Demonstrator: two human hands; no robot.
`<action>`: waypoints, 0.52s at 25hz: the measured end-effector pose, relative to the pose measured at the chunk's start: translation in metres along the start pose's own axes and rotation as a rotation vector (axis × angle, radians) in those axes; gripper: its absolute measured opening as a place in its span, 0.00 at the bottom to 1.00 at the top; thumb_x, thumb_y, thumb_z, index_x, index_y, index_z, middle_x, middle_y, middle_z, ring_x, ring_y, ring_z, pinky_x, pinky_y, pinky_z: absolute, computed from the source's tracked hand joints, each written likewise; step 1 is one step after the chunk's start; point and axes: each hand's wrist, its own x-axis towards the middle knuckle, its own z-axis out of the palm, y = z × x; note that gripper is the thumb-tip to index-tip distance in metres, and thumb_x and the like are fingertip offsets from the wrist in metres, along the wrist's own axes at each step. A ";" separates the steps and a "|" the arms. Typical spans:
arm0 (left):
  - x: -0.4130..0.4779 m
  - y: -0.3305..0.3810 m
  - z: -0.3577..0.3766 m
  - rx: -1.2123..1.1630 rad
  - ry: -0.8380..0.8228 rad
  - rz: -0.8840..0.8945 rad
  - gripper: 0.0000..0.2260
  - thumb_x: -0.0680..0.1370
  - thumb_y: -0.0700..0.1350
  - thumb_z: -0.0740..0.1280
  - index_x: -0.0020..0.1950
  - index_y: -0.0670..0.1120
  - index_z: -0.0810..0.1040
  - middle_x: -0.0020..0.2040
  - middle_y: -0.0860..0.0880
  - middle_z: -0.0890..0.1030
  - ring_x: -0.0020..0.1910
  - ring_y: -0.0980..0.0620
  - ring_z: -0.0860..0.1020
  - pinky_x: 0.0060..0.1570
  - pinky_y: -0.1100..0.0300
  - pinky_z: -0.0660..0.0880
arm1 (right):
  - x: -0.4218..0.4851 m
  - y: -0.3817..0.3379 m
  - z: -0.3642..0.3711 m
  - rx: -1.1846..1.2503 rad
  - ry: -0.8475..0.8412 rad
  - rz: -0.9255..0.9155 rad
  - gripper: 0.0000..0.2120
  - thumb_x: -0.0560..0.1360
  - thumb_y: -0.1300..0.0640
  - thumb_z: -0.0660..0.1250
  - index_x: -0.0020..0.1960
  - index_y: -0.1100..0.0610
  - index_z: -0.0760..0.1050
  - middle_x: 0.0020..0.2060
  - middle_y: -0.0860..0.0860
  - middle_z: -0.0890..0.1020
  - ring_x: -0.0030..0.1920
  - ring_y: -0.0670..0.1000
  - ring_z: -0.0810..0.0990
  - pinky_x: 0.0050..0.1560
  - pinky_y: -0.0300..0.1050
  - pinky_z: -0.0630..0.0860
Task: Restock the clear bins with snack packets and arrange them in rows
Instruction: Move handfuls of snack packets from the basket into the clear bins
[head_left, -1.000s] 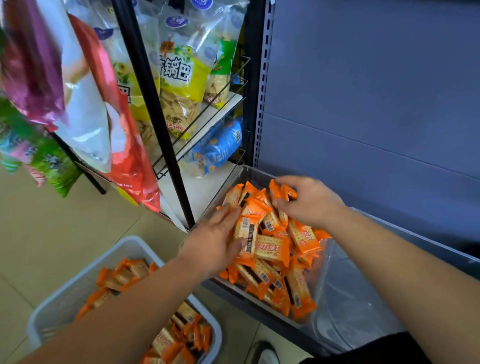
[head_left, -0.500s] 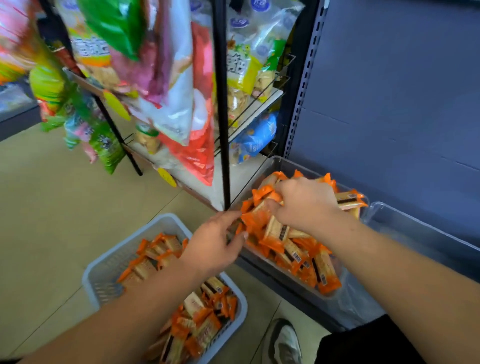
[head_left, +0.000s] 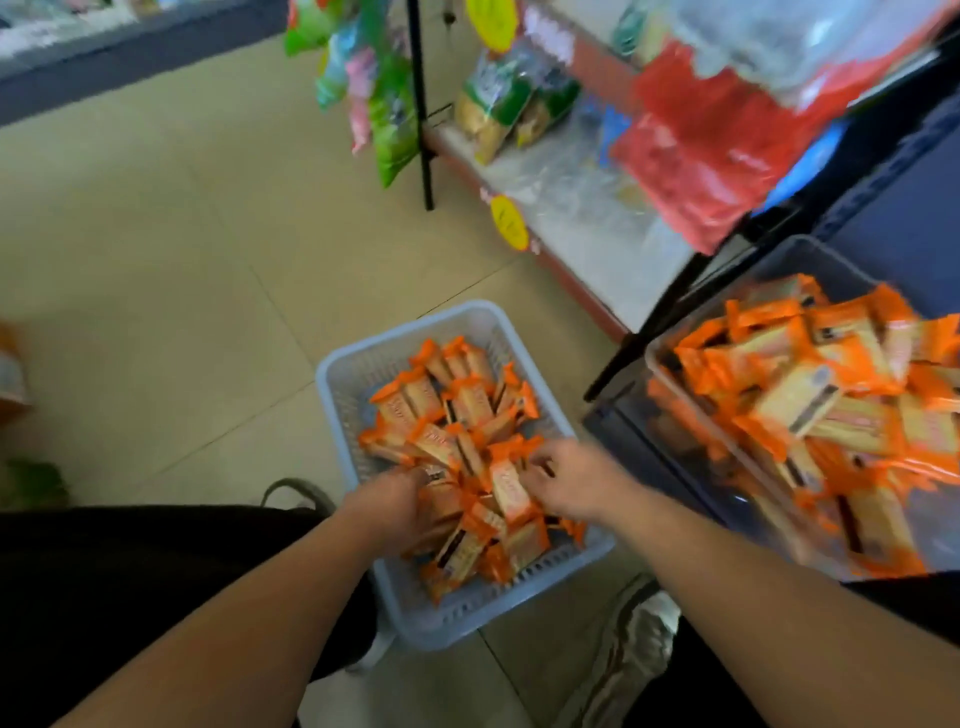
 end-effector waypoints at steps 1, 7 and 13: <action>0.008 -0.008 0.001 -0.012 0.002 -0.006 0.24 0.78 0.58 0.63 0.73 0.53 0.73 0.69 0.46 0.78 0.63 0.42 0.78 0.60 0.48 0.79 | 0.016 0.005 0.024 0.036 -0.028 0.046 0.15 0.79 0.43 0.65 0.49 0.56 0.77 0.44 0.54 0.81 0.47 0.56 0.80 0.43 0.50 0.74; 0.060 -0.022 0.021 -0.277 0.253 -0.150 0.30 0.83 0.60 0.61 0.83 0.52 0.60 0.83 0.42 0.59 0.80 0.39 0.61 0.76 0.43 0.66 | 0.081 0.034 0.078 0.084 0.076 0.225 0.33 0.76 0.35 0.64 0.74 0.52 0.68 0.69 0.56 0.74 0.69 0.60 0.74 0.66 0.56 0.75; 0.108 -0.033 0.009 -0.408 0.203 -0.341 0.47 0.76 0.72 0.64 0.85 0.51 0.46 0.83 0.38 0.54 0.82 0.35 0.53 0.79 0.40 0.59 | 0.113 0.020 0.074 0.154 0.035 0.393 0.49 0.70 0.23 0.63 0.82 0.51 0.59 0.79 0.57 0.62 0.79 0.62 0.59 0.77 0.61 0.63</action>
